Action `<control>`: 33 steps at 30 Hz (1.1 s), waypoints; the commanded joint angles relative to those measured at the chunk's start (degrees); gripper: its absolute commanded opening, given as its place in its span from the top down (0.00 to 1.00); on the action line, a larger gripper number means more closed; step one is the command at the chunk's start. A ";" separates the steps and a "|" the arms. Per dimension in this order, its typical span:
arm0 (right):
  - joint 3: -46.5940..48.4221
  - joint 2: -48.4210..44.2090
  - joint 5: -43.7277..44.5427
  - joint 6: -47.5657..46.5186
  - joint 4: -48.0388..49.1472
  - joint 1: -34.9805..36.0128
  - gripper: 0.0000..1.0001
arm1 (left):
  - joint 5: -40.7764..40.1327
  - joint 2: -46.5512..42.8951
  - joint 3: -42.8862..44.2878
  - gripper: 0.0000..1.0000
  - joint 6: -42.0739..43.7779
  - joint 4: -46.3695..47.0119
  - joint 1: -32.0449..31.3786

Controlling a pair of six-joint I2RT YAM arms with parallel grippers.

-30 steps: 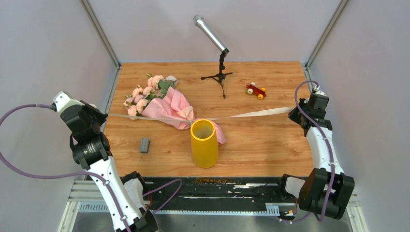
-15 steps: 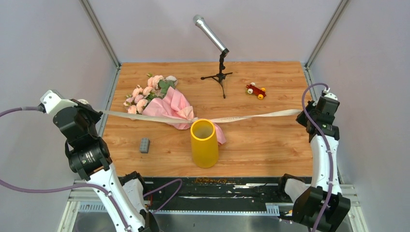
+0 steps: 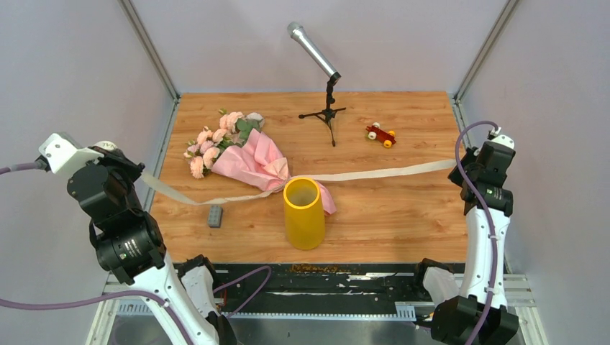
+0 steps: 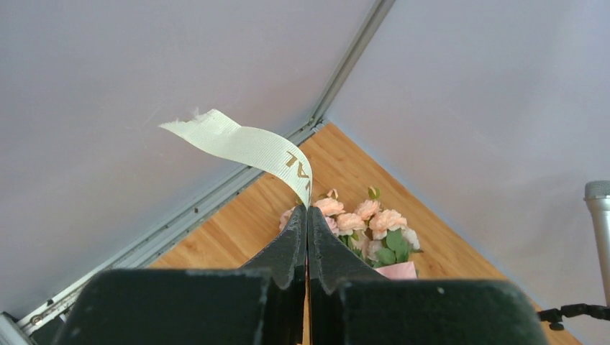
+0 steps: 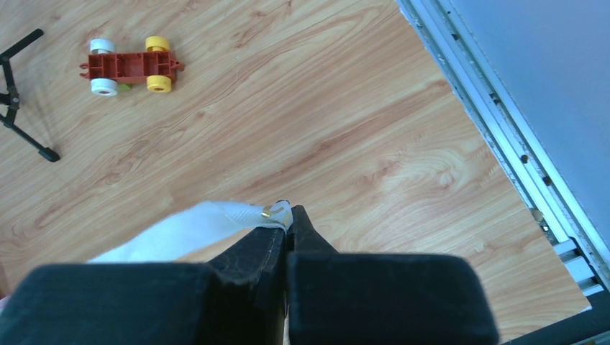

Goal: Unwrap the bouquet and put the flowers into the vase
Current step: Untie the ribbon from the wrapping paper, then move the fake flower to the center of the board.

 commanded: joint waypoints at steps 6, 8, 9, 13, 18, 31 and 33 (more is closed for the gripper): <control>-0.06 0.04 4.82 -1.20 1.54 -0.57 1.00 | -1.94 -1.66 -3.10 1.00 0.94 0.71 0.66; -0.89 1.36 3.84 -0.92 2.34 -0.68 0.97 | -2.28 -3.12 -7.00 1.00 0.70 1.39 0.67; -1.07 2.09 3.35 -0.87 2.62 -0.78 0.90 | -2.70 -3.68 -8.26 1.00 0.63 1.58 0.67; -1.22 3.85 -0.67 -0.79 2.95 -0.77 0.37 | -3.81 -6.56 -15.01 0.66 0.72 2.58 0.67; -1.57 3.22 -8.19 -0.86 4.93 -0.68 0.16 | -3.21 -7.69 -18.60 0.01 2.37 2.33 0.01; -0.87 7.33 -27.63 -1.02 10.51 22.23 0.08 | 16.66 -2.11 -25.59 0.00 1.42 5.31 -4.99; -2.44 7.71 -27.34 -0.39 12.23 28.91 0.08 | 19.63 -1.94 -28.86 0.00 -0.08 6.94 -6.68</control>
